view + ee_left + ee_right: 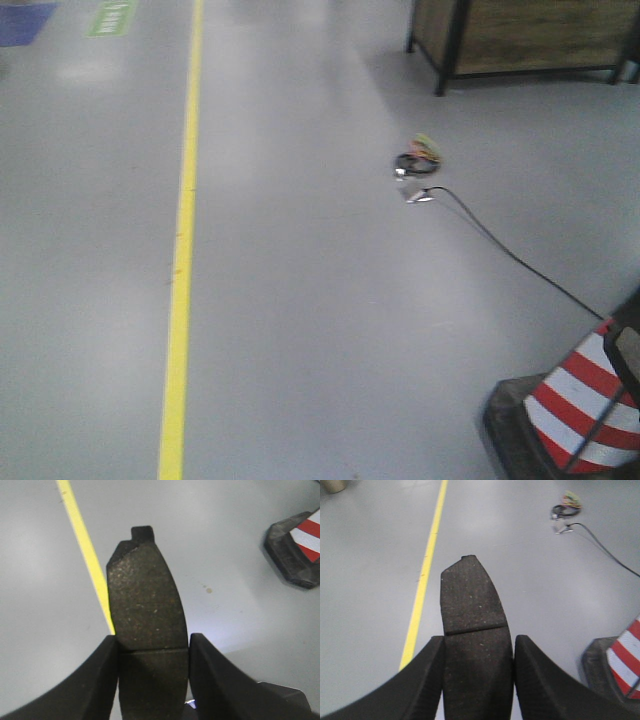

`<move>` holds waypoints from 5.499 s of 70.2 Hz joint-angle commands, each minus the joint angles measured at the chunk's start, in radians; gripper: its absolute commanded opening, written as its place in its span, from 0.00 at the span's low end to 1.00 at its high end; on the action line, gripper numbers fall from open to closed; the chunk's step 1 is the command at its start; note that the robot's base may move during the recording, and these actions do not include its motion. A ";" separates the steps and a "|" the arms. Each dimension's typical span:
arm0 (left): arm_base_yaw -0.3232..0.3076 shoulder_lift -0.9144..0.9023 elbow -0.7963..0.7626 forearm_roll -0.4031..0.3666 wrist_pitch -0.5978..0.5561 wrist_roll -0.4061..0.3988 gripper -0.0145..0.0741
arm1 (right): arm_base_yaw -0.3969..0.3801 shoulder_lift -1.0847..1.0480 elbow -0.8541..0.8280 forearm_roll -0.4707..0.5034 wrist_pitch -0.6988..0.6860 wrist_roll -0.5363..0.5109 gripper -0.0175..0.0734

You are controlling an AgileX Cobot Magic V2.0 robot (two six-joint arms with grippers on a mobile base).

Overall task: Move and align brake pads A on conveyor
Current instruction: 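Turn the base and stop facing the dark conveyor belt, then approach the conveyor and lower the left gripper's brake pad toward the belt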

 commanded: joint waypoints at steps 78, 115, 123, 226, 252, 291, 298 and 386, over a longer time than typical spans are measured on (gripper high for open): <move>-0.006 0.004 -0.029 0.000 -0.064 -0.011 0.16 | -0.005 0.008 -0.029 -0.027 -0.089 -0.007 0.24; -0.006 0.004 -0.029 0.000 -0.064 -0.011 0.16 | -0.005 0.008 -0.029 -0.027 -0.089 -0.007 0.24; -0.006 0.004 -0.029 0.000 -0.064 -0.011 0.16 | -0.005 0.008 -0.029 -0.027 -0.089 -0.007 0.24; -0.006 0.004 -0.029 0.000 -0.064 -0.011 0.16 | -0.005 0.008 -0.029 -0.027 -0.089 -0.007 0.24; -0.006 0.004 -0.029 0.000 -0.064 -0.011 0.16 | -0.005 0.008 -0.029 -0.027 -0.089 -0.007 0.24; -0.006 0.004 -0.029 0.000 -0.064 -0.011 0.16 | -0.005 0.008 -0.029 -0.027 -0.089 -0.007 0.24; -0.006 0.004 -0.029 0.000 -0.064 -0.011 0.16 | -0.005 0.008 -0.029 -0.027 -0.089 -0.007 0.24; -0.006 0.004 -0.029 0.000 -0.064 -0.011 0.16 | -0.005 0.008 -0.029 -0.027 -0.089 -0.007 0.24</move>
